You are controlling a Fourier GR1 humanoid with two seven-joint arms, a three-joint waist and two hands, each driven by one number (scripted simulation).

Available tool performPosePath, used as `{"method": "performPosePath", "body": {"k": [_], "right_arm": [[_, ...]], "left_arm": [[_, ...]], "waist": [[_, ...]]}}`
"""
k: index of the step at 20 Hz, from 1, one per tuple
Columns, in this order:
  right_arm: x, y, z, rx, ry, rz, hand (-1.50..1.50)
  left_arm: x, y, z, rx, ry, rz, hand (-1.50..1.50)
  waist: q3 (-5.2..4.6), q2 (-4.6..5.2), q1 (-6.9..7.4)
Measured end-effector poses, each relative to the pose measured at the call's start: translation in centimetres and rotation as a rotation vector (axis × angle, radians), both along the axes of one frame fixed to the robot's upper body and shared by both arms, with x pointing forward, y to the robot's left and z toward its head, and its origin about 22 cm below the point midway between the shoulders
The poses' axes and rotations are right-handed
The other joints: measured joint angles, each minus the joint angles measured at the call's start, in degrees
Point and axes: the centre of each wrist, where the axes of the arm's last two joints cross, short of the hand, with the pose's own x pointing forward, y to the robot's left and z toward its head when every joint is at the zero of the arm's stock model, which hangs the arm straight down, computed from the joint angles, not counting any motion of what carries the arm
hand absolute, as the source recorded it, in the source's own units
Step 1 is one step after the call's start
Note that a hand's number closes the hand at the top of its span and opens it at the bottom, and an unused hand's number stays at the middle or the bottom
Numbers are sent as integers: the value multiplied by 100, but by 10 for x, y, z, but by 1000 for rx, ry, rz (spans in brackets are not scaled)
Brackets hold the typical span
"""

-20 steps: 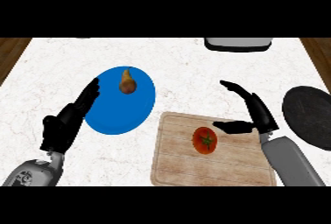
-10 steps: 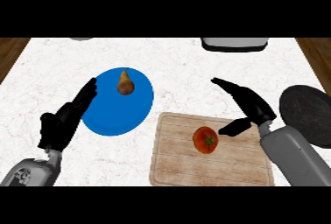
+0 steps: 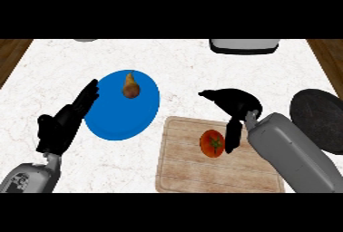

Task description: Pick the tomato from the cutting board and place it in the pan

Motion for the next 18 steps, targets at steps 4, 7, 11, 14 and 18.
{"method": "performPosePath", "body": {"k": [4,7,11,14,18], "right_arm": [[-12,30,10,-81,74,21,-150],[-21,40,10,-119,80,20,-150],[-31,41,11,-153,69,0,-150],[-34,43,9,-178,57,-8,-150],[-40,39,-4,-214,63,-14,-150]], "left_arm": [[2,-7,2,-3,3,2,0],[3,-2,0,-2,3,2,0],[-2,-5,-5,3,-2,8,0],[0,-5,1,3,-4,-1,0],[2,-3,2,-2,-6,5,0]], "waist": [[6,2,-42],[9,11,-43],[12,15,-44],[12,18,-39],[13,22,-37]]}}
